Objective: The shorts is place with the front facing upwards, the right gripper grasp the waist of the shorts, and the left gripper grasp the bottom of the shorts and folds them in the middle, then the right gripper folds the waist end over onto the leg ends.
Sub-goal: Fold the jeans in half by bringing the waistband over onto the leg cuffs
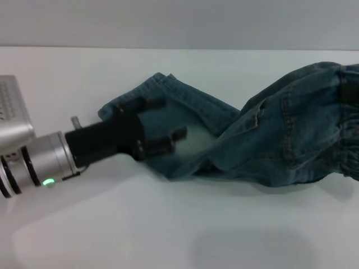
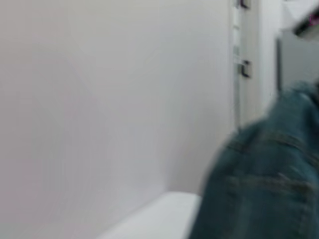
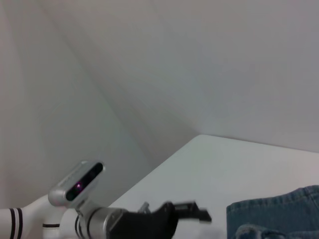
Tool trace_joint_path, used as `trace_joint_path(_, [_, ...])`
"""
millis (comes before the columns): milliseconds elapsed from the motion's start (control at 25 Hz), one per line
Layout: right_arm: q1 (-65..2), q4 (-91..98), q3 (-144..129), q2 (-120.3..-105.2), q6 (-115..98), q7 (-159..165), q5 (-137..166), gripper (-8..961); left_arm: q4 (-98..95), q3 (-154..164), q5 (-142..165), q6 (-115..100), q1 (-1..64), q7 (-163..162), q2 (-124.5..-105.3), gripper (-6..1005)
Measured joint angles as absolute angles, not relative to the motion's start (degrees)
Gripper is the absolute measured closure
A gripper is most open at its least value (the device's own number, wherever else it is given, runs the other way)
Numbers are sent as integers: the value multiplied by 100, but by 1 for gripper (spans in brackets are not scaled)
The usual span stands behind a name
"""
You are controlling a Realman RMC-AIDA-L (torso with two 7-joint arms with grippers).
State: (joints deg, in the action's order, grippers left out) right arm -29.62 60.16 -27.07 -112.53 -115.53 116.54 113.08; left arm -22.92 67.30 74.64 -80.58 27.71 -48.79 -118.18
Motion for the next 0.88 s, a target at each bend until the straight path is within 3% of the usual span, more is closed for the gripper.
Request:
trace_joint_path(160, [-2962, 6009, -2767, -11300, -11655, 11634, 11308, 888, -1979, 6507, 7010, -7827, 2893, -4636, -11881, 187])
trace_joint_path(480, [-3031, 5998, -3087, -11523, -11869, 11515, 11308, 889, -423, 6534, 6331, -7359, 3784, -3701, -11911, 187])
trace_joint_path(880, [-3076, 5993, -3087, -11534, -11874, 11477, 11305, 888, 1115, 5476, 7527, -7322, 4399, -3476, -11918, 187])
